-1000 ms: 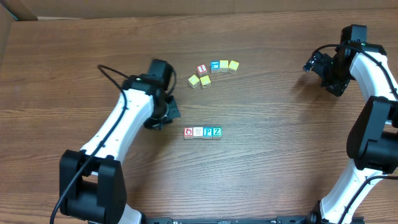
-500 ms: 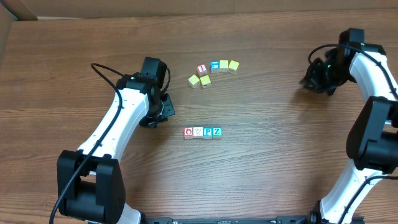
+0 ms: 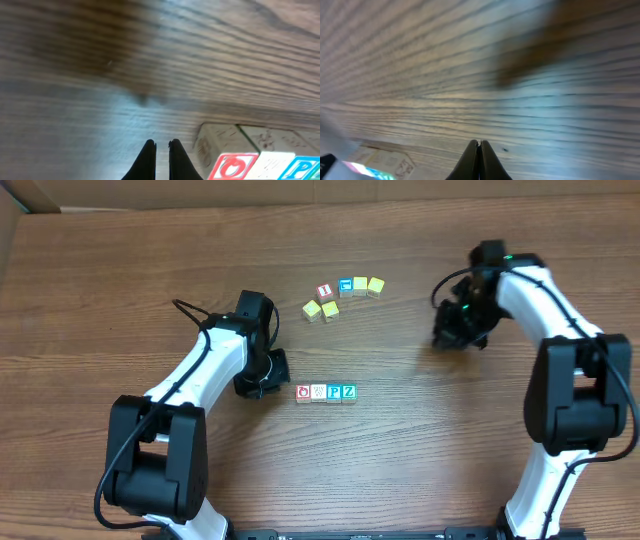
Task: Flip 4 blocks
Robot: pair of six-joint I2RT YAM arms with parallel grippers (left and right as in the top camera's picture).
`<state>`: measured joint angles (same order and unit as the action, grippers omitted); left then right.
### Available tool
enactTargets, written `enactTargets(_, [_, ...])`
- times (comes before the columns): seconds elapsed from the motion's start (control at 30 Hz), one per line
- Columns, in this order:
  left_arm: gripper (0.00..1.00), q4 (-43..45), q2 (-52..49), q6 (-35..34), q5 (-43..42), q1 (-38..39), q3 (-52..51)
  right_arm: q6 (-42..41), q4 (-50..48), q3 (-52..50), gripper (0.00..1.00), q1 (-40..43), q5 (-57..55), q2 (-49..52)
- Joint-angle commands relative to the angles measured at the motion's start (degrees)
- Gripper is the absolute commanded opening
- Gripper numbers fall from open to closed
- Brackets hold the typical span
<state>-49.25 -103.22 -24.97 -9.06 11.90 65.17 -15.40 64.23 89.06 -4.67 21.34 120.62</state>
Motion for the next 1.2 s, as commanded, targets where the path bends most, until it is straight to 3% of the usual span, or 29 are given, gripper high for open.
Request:
enactTargets(0.0, [0.04, 0.9, -2.25, 2.32, -2.69, 0.24, -0.17, -1.27, -1.29, -2.25, 0.04, -1.79, -1.16, -0.44])
enactTargets(0.43, [0.04, 1.4, -3.76, 2.27, -5.03, 0.98, -0.2, -5.16, -10.01, -11.76, 0.05, -6.82, -1.14, -0.44])
enactTargets(1.17, [0.04, 2.38, -3.82, 2.27, -7.98, 0.98, -0.2, -5.64, -11.69, -11.96, 0.07, -8.5, -1.18, -0.42])
